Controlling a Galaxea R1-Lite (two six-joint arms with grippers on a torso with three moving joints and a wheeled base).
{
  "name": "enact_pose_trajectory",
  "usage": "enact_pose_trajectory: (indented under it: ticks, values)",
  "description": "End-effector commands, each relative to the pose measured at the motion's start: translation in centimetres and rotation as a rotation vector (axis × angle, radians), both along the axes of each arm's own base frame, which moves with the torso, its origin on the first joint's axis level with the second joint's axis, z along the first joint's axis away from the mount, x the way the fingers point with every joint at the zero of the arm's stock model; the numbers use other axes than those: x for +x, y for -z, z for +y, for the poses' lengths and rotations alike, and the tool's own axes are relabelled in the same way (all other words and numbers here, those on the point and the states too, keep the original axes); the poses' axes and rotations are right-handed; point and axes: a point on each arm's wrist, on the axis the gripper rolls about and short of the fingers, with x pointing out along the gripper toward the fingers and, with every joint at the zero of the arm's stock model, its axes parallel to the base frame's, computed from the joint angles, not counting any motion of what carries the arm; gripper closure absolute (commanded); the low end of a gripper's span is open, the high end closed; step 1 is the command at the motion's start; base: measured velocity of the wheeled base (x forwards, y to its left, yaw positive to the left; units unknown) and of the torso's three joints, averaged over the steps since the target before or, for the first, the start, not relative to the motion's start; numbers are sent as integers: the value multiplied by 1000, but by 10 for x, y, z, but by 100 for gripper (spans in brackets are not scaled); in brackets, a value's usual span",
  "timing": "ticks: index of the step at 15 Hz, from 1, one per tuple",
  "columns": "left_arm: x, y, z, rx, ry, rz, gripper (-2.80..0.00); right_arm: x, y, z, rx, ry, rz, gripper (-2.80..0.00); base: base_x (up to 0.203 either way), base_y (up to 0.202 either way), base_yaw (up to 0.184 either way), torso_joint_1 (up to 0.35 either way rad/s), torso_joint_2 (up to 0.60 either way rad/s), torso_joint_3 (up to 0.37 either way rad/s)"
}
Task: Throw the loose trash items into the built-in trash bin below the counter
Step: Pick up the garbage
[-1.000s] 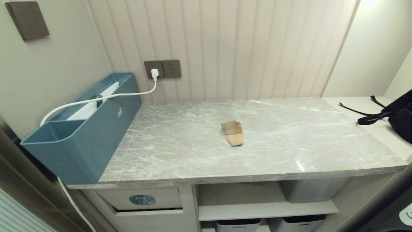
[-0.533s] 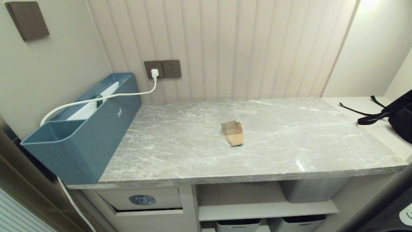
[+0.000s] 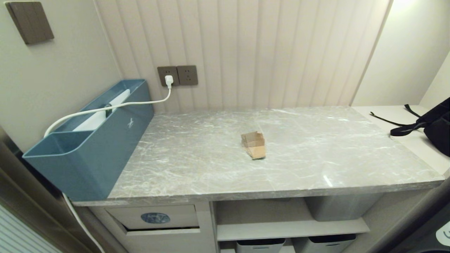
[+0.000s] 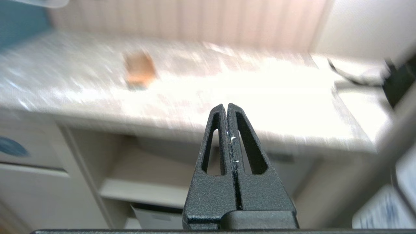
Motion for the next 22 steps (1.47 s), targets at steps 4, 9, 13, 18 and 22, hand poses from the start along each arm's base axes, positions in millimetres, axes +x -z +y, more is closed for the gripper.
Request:
enact_pose_trajectory:
  ticks: [4,9,13,18,22]
  values:
    - [0,0,0,-2,-1,-2,0,177,-71,9,14,-169,300,0,0,0,0,0,0,0]
    - [0,0,0,-2,-1,-2,0,339,-41,59,29,-387,272,0,0,0,0,0,0,0]
    - [0,0,0,-2,-1,-2,0,418,-6,97,38,-474,112,0,0,0,0,0,0,0]
    - [0,0,0,-2,-1,-2,0,441,28,122,41,-552,-13,0,0,0,0,0,0,0]
    - [0,0,0,-2,-1,-2,0,448,52,125,29,-591,35,0,0,0,0,0,0,0]
